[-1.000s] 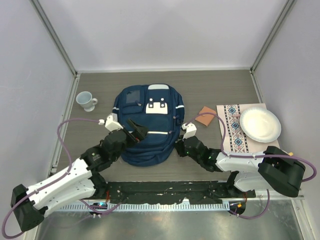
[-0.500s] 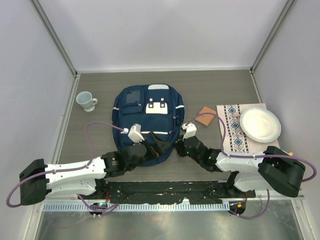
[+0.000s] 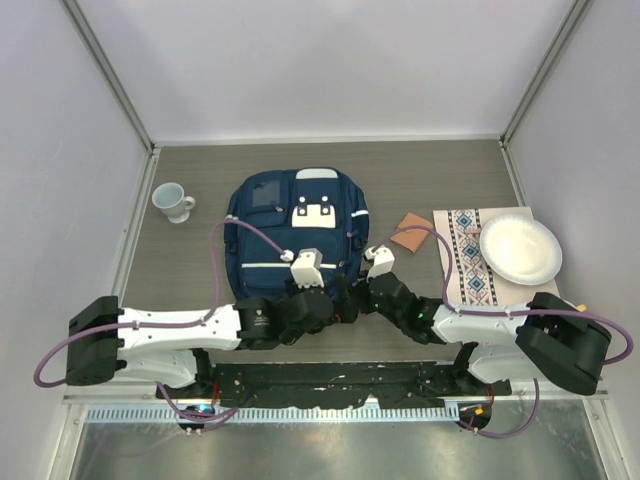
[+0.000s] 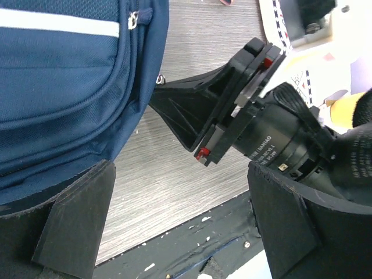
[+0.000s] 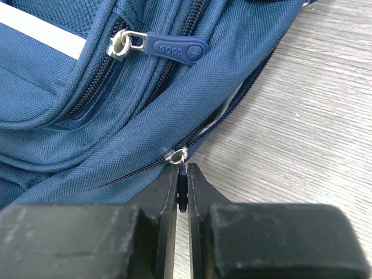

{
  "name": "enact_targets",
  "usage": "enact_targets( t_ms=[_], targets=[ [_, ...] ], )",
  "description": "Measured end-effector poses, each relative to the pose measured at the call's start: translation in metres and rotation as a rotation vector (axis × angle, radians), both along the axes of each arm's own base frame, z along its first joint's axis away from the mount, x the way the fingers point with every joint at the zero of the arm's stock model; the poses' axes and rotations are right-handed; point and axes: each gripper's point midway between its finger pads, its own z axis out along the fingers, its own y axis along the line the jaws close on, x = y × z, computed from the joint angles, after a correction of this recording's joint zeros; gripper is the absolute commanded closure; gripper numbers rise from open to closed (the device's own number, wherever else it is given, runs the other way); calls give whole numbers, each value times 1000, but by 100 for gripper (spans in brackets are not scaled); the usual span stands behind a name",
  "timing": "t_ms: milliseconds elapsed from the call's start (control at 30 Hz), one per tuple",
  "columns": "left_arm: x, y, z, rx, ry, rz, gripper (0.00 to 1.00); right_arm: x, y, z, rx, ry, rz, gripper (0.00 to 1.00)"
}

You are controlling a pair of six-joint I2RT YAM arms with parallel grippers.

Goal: Pack the student bag
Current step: Zip the student bag at the center of the board.

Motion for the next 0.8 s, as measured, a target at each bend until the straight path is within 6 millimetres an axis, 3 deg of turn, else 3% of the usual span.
enact_targets(
  t_ms=[167,367,467,667,800],
  targets=[
    [0,6,11,34,-18,38,0,0,-1,0,2,-1,-3,99],
    [-15,33,-13,-87,49,171,0,1,-3,1,4,-2,-8,99],
    [-20,36,-20,-129,78,222,0,1,-4,1,6,-4,-10,99],
    [-12,36,-17,-256,113,365,0,1,-4,3,11,-7,-10,99],
    [-2,48,-23,-323,104,460,0,0,-5,3,17,-10,-8,99]
  ],
)
